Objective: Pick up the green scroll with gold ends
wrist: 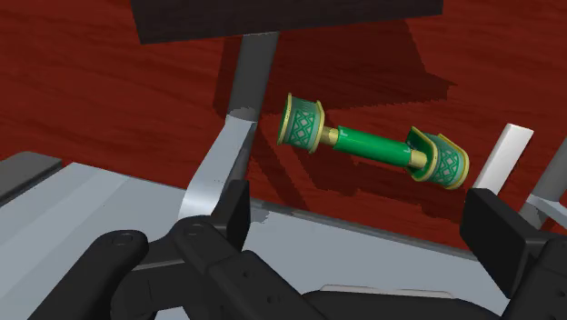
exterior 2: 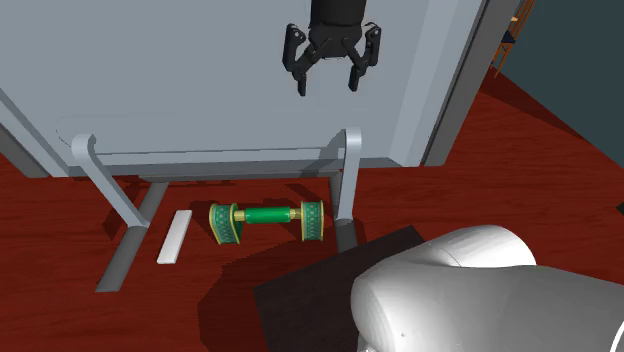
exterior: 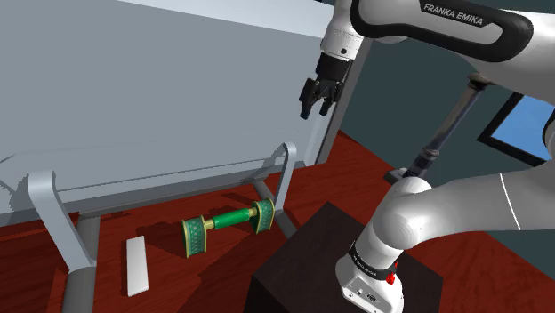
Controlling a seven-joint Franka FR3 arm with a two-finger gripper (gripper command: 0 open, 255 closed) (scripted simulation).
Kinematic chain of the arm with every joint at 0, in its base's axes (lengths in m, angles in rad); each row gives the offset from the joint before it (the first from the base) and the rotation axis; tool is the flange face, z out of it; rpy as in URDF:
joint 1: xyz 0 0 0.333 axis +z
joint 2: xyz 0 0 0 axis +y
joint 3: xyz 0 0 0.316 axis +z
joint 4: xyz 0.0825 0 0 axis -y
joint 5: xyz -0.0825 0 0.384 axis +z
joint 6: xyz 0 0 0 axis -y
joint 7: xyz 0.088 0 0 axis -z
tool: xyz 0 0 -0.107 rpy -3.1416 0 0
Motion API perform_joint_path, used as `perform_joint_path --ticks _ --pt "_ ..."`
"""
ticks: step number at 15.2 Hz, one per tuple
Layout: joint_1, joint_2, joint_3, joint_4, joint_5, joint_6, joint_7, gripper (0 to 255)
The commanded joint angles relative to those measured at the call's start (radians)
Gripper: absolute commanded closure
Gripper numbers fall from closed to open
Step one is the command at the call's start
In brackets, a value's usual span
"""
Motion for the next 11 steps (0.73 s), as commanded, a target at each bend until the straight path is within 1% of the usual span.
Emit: perform_joint_path --ticks 1,6,11 --pt "0.000 0.000 0.000 0.000 0.000 0.000 0.000 0" --pt "0.046 0.061 -0.018 -0.116 -0.018 0.167 -0.145 0" --pt "0.091 0.158 -0.034 -0.202 -0.034 0.341 -0.286 0"
